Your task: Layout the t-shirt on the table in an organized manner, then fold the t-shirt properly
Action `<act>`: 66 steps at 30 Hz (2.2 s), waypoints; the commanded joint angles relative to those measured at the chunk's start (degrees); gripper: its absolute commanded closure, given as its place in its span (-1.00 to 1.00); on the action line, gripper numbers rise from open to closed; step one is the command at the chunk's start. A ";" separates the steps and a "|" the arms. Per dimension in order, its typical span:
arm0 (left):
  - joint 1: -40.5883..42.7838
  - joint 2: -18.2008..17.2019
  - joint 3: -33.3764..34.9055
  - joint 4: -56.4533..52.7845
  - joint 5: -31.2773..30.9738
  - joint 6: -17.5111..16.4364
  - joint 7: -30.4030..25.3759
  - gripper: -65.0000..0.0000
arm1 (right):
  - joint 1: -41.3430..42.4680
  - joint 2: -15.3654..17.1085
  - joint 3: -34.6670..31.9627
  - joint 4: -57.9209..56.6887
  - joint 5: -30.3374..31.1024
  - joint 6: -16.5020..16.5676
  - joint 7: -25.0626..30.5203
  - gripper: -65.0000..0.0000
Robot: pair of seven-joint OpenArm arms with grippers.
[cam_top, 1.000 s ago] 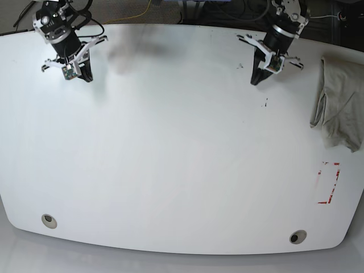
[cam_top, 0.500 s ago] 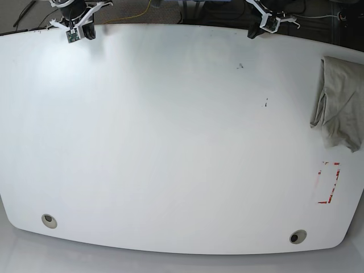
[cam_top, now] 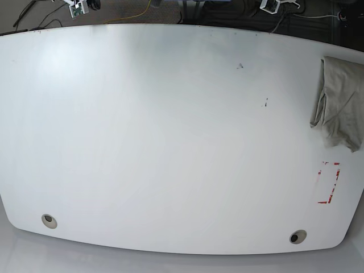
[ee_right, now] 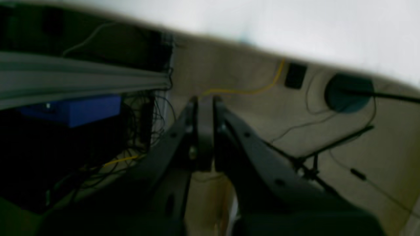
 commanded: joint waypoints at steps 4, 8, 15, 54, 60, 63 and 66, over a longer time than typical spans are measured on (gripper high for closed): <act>2.32 0.03 -0.06 -0.23 -0.72 -0.04 -1.30 1.00 | -3.49 -0.53 0.25 -0.06 0.60 1.11 1.05 1.00; 1.88 0.03 -0.15 -3.48 -0.72 -0.04 0.37 1.00 | -3.84 -0.53 -0.02 -2.17 0.42 2.52 0.97 1.00; -1.28 -1.54 -0.50 -10.25 -0.63 -0.04 0.90 1.00 | -3.58 -0.44 -2.39 -7.62 0.25 2.43 -0.09 1.00; -33.72 -14.91 2.67 -74.87 -0.28 1.98 0.55 1.00 | 27.37 2.72 -9.07 -66.35 -8.10 2.08 9.84 1.00; -37.86 -15.96 8.12 -83.57 -0.28 8.40 -2.18 1.00 | 32.82 3.25 -9.16 -73.64 -11.80 1.99 10.90 1.00; -40.85 -15.96 9.70 -87.35 -0.28 11.30 -3.06 1.00 | 34.84 3.25 -9.16 -76.28 -13.38 1.90 12.48 1.00; -43.83 -15.96 11.63 -92.63 -0.28 14.02 -3.06 1.00 | 36.78 3.25 -9.16 -78.65 -15.14 1.73 13.10 1.00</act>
